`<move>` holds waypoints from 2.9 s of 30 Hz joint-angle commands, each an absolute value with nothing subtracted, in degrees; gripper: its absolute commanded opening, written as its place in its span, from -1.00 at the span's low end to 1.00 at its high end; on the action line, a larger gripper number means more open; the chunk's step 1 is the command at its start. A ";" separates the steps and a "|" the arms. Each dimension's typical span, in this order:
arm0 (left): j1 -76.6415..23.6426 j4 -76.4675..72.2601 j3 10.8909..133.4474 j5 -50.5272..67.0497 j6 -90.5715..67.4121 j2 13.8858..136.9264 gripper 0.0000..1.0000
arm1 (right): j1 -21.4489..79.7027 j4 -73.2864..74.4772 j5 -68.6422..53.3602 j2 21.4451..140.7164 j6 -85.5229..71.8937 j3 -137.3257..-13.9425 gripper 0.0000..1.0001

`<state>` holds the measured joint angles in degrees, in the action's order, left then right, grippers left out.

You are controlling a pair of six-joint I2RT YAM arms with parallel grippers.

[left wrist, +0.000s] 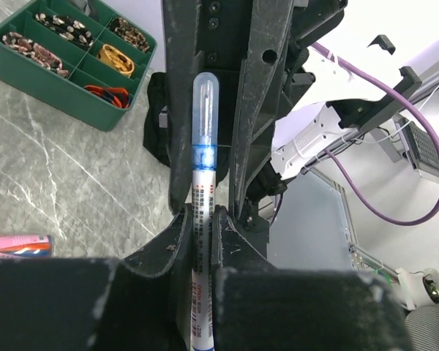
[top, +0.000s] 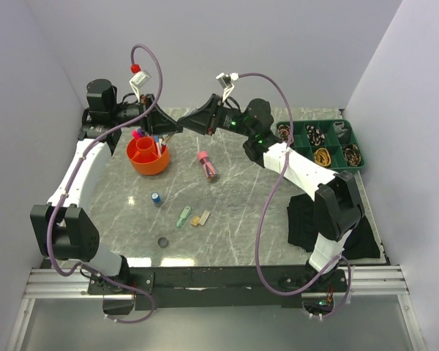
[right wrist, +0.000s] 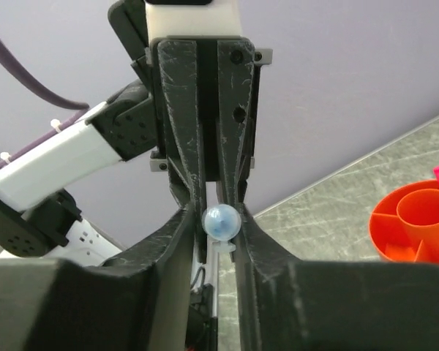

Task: Sort the stationery into containers
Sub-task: Close the pen cap on the pen, then place the pen in the storage box.

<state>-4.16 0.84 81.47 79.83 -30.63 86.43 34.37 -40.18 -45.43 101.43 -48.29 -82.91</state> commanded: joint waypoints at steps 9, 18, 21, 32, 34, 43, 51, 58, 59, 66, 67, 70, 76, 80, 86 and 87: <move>-2.81 -4.48 82.71 78.66 -32.61 84.99 -0.98 | 34.63 -41.57 -44.12 100.90 -48.34 -83.76 -0.94; -2.90 -5.18 81.30 78.22 -33.57 84.55 -0.98 | 34.63 -41.92 -43.68 102.30 -49.04 -86.39 -0.79; -2.90 -5.71 81.21 77.96 -34.10 84.73 -0.96 | 34.63 -42.71 -43.51 102.65 -49.39 -86.66 -0.90; -0.18 -1.06 80.25 73.92 -30.76 83.85 0.99 | 34.63 -32.80 -44.03 102.66 -37.72 -92.63 -1.00; 2.87 -0.18 80.07 73.83 -29.80 83.50 0.99 | 34.63 -29.38 -43.86 102.92 -33.76 -93.60 -1.00; 15.28 41.02 94.56 62.16 8.30 85.52 0.99 | 35.24 -5.92 -38.15 112.91 -8.90 -106.07 -1.00; 21.44 29.45 80.78 47.38 4.66 75.15 0.99 | 37.61 11.59 -29.98 128.39 6.68 -126.37 -1.00; 24.34 30.59 74.89 48.07 3.96 71.64 0.99 | 38.84 15.82 -29.62 135.35 7.47 -133.07 -1.00; 24.52 30.67 74.45 48.25 3.87 71.11 0.99 | 38.93 15.65 -29.71 135.44 6.95 -132.89 -1.00; 25.22 32.52 73.04 48.52 5.01 70.49 0.99 | 40.43 13.01 -29.35 136.58 6.42 -134.03 -1.00; 25.14 32.78 72.95 48.69 5.18 70.58 0.99 | 40.52 12.49 -29.53 136.41 6.24 -133.95 -1.00; 25.31 32.78 72.51 48.95 5.19 70.84 0.99 | 40.87 11.60 -29.62 136.49 5.89 -134.99 -1.00; 25.31 31.11 71.89 49.66 2.99 71.45 0.99 | 41.92 12.66 -29.18 139.83 6.85 -137.90 -1.00; 25.31 31.64 71.98 49.22 3.08 71.54 0.99 | 42.98 13.36 -27.07 141.50 8.52 -138.25 -1.00; 25.31 30.07 71.28 46.50 1.67 70.93 0.99 | 43.68 14.24 -23.56 144.05 7.82 -139.31 -1.00; 25.31 29.36 70.58 45.71 0.71 70.93 0.99 | 43.68 13.98 -23.03 144.23 7.65 -139.13 -1.00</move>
